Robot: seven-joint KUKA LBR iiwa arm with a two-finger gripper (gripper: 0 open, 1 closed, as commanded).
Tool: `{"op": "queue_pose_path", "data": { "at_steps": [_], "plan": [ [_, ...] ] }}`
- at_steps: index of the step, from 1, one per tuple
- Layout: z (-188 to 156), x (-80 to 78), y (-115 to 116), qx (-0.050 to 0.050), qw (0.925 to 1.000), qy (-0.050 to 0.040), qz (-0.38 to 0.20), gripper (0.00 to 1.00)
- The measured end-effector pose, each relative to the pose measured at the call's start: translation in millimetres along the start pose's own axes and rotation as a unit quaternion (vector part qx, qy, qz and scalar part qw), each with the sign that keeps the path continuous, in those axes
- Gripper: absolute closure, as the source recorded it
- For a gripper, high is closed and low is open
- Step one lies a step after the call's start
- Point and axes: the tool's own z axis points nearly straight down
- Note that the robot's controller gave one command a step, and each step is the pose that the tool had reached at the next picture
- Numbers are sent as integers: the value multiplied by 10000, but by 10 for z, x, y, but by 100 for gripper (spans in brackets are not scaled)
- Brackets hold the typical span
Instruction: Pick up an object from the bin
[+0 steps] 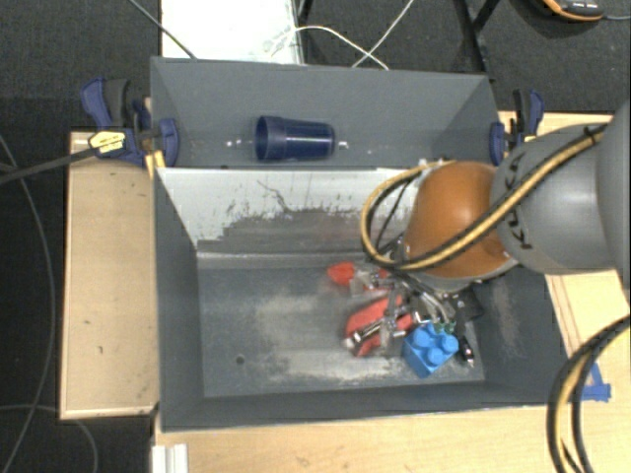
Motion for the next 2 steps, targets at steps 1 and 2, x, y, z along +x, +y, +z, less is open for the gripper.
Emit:
{"op": "queue_pose_path", "data": {
  "at_steps": [1, 2],
  "plan": [
    [76, 137, -219, 8, 10000, 44, -81, 0],
    [66, 116, -169, -7, 9999, 27, 106, 0]
  ]
}}
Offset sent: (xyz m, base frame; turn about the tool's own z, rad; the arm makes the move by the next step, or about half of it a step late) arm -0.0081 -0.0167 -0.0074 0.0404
